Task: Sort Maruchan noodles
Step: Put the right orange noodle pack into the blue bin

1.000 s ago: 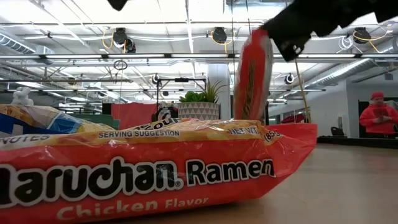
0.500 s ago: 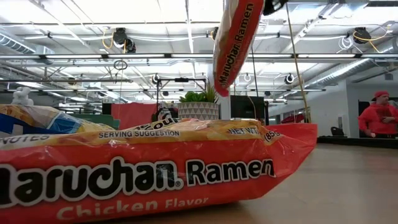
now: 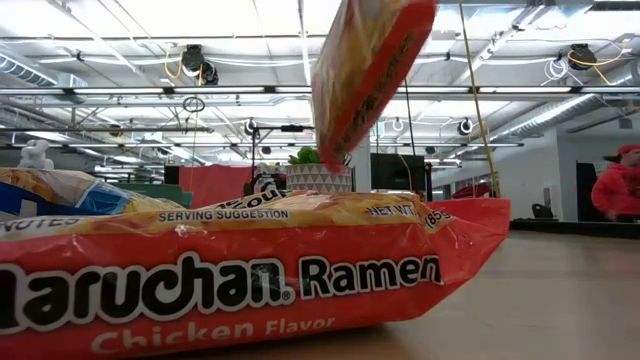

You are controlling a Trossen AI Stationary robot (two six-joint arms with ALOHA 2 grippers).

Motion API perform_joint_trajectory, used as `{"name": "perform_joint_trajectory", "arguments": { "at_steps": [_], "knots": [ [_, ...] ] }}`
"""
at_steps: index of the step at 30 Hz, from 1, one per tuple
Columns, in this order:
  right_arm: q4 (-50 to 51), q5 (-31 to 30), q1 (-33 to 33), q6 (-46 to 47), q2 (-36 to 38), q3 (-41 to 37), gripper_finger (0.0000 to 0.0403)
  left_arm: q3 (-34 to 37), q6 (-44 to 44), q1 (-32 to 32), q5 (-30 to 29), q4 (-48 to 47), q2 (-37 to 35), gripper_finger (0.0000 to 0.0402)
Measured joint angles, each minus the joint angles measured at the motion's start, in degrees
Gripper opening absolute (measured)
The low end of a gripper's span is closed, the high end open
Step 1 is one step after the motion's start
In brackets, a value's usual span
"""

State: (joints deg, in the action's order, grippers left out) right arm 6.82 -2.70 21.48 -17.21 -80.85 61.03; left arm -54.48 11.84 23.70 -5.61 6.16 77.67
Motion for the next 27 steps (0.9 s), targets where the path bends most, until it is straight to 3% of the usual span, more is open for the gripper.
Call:
{"name": "perform_joint_trajectory", "arguments": {
  "at_steps": [4,10,19,27],
  "knots": [
    [1.5,0.5,0.0,-1.2,-3.4,2.8,0.0000,0.0,-1.8,0.0,3.2,-0.6,0.0,0.0269],
    [3.7,1.4,0.5,-3.4,-7.2,7.3,0.0000,0.0,-5.7,-0.2,3.3,-2.1,0.0,0.0269],
    [4.8,1.0,2.5,-6.9,-7.9,10.3,0.0000,0.0,-9.0,-0.5,5.5,-3.4,0.0,0.0270],
    [4.1,1.0,3.0,-11.1,-7.9,10.3,0.0000,0.0,-11.2,-1.4,5.6,-4.0,0.9,0.0322]
  ]
}}
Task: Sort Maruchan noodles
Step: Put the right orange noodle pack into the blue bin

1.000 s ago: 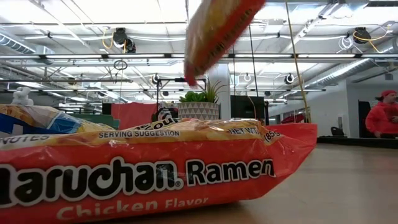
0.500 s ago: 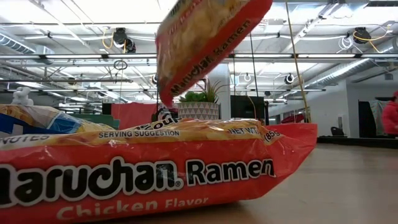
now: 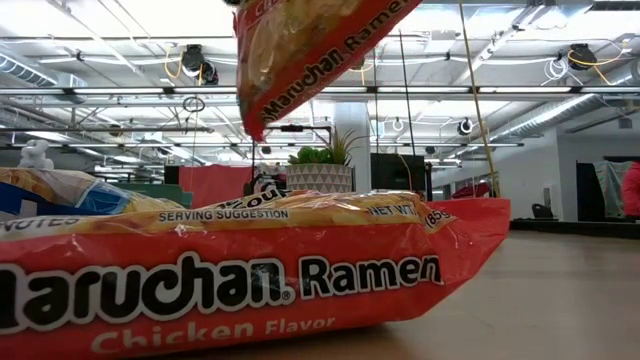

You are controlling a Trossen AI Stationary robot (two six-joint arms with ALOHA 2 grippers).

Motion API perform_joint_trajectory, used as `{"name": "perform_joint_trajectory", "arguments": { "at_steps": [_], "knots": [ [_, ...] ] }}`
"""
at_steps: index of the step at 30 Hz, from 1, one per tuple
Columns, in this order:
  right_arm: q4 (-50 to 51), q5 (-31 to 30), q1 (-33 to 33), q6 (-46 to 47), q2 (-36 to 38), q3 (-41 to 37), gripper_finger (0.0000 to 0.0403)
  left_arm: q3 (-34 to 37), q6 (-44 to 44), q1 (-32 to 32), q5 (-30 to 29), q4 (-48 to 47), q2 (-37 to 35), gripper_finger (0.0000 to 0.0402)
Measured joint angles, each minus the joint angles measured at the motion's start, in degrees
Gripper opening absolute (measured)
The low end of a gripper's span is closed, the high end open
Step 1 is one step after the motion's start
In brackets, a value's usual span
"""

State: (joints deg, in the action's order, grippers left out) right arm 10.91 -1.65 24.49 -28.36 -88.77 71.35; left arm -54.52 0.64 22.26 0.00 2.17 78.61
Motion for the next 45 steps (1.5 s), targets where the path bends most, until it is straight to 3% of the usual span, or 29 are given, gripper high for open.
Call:
{"name": "perform_joint_trajectory", "arguments": {
  "at_steps": [5,12,21,28,45],
  "knots": [
    [-0.4,0.0,-0.1,-0.9,0.0,0.0,0.0000,0.0,-0.8,-1.2,-0.2,-0.2,2.6,0.0357],
    [-0.5,0.0,-0.1,-1.0,0.0,0.0,0.0000,0.0,-1.8,-3.8,-0.1,-0.7,6.3,0.0363],
    [-0.3,-0.1,-0.1,-2.1,0.0,0.0,0.0000,0.1,-2.1,-5.3,12.8,-1.6,7.8,0.0363],
    [-0.8,-6.1,-0.3,-3.8,0.0,0.0,0.0000,0.1,-1.9,-5.3,14.6,-0.9,9.3,0.0359],
    [-0.7,-8.2,-0.5,-1.9,0.0,0.0,0.0000,0.0,-2.9,-8.5,14.5,-1.3,9.5,0.0171]
  ]
}}
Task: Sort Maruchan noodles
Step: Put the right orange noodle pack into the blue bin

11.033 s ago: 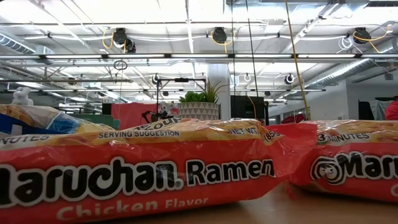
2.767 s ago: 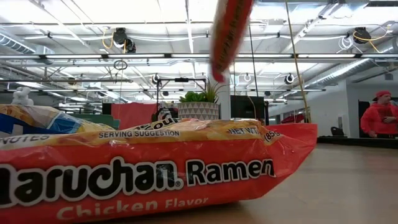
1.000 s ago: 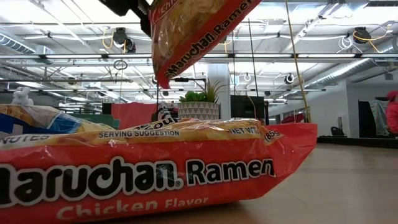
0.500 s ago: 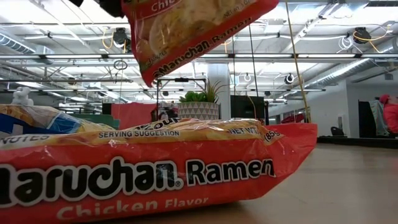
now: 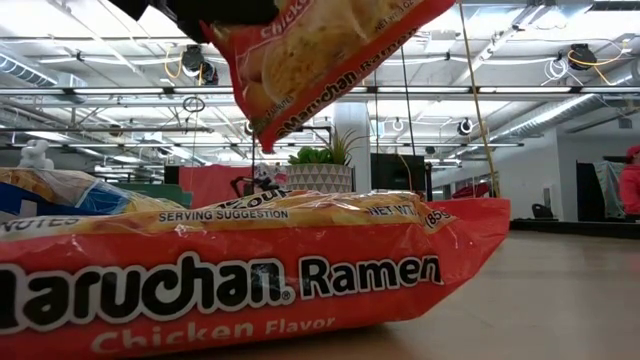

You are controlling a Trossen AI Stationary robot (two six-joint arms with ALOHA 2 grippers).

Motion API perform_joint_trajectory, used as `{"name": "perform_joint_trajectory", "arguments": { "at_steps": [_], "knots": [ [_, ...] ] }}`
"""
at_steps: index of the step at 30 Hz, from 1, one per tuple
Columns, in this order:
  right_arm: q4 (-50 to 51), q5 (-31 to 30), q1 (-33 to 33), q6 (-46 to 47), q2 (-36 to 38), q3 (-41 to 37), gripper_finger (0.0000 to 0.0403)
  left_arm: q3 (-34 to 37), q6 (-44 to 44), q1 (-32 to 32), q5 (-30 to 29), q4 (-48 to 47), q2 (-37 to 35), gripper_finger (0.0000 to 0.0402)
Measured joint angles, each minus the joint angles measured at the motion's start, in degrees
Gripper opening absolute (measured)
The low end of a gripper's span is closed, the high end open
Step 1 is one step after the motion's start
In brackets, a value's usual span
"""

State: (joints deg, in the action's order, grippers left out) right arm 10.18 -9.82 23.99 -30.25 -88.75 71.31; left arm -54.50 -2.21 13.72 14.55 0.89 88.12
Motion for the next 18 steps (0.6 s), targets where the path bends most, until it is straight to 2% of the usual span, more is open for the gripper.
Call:
{"name": "perform_joint_trajectory", "arguments": {
  "at_steps": [4,9,14,18],
  "knots": [
    [0.1,-2.4,0.0,2.5,0.0,0.0,0.0000,0.0,1.0,-0.2,-0.3,-1.0,0.0,0.0141],
    [-0.8,-4.5,0.0,4.4,0.0,-0.1,0.0013,0.0,1.5,-0.2,-1.5,-1.6,-0.1,0.0134],
    [-2.0,-8.6,0.1,7.9,0.5,-0.1,0.0063,0.0,1.5,-0.2,-2.2,-3.6,-1.3,0.0132],
    [-1.4,-14.6,0.5,11.7,2.3,-0.1,0.0115,0.0,1.4,-0.3,-5.3,-7.5,-4.8,0.0132]
  ]
}}
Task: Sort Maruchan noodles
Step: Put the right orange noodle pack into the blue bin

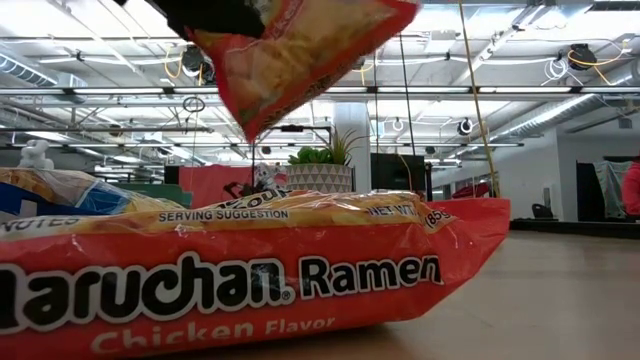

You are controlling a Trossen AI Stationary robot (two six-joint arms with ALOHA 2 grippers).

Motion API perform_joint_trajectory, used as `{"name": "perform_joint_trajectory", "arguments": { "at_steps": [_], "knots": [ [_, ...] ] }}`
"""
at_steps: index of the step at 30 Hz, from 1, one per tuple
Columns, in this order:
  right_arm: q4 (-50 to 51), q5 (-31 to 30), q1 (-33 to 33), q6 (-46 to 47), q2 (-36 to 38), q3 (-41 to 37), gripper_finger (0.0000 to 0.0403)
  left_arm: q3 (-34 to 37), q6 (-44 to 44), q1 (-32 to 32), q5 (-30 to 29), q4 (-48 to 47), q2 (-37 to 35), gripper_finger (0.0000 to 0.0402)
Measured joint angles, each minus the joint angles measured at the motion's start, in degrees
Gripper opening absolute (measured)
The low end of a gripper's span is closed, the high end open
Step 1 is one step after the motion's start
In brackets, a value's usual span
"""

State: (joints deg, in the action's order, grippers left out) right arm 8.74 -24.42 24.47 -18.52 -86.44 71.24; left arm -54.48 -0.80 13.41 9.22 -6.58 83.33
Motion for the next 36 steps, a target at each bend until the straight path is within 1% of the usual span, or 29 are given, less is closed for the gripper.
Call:
{"name": "perform_joint_trajectory", "arguments": {
  "at_steps": [3,8,11,14,16,19,21,26,30,36],
  "knots": [
    [2.2,-3.9,0.2,2.2,2.0,0.0,0.0148,0.0,-0.6,0.0,-3.4,-3.7,-3.9,0.0132],
    [6.8,-7.0,0.8,7.0,6.2,0.0,0.0179,0.0,-4.2,0.0,-14.6,-14.1,-11.1,0.0132],
    [9.6,-7.3,1.4,10.0,8.7,0.0,0.0185,0.0,-6.7,0.0,-22.6,-19.9,-15.3,0.0132],
    [12.4,-7.3,2.2,12.4,11.1,0.1,0.0183,0.0,-7.0,0.0,-29.3,-25.9,-19.1,0.0132],
    [15.4,-7.3,3.0,13.9,12.6,0.0,0.0180,0.0,-5.6,-0.5,-32.6,-28.1,-21.7,0.0132],
    [17.9,-7.3,3.5,15.5,14.2,0.1,0.0177,0.0,-0.8,-2.7,-36.9,-30.2,-25.7,0.0132],
    [19.2,-7.3,3.7,16.0,14.9,0.0,0.0177,0.0,1.2,-5.5,-39.0,-30.1,-28.3,0.0132],
    [20.6,-7.3,3.6,14.8,15.5,0.0,0.0176,0.0,5.4,-16.0,-39.4,-30.5,-31.9,0.0132],
    [20.8,-7.3,3.3,14.6,15.4,0.0,0.0176,0.0,8.4,-27.1,-39.3,-30.6,-31.3,0.0132],
    [21.7,-7.1,3.4,17.3,15.4,0.0,0.0176,0.0,9.8,-43.1,-39.3,-31.4,-27.1,0.0132]
  ]
}}
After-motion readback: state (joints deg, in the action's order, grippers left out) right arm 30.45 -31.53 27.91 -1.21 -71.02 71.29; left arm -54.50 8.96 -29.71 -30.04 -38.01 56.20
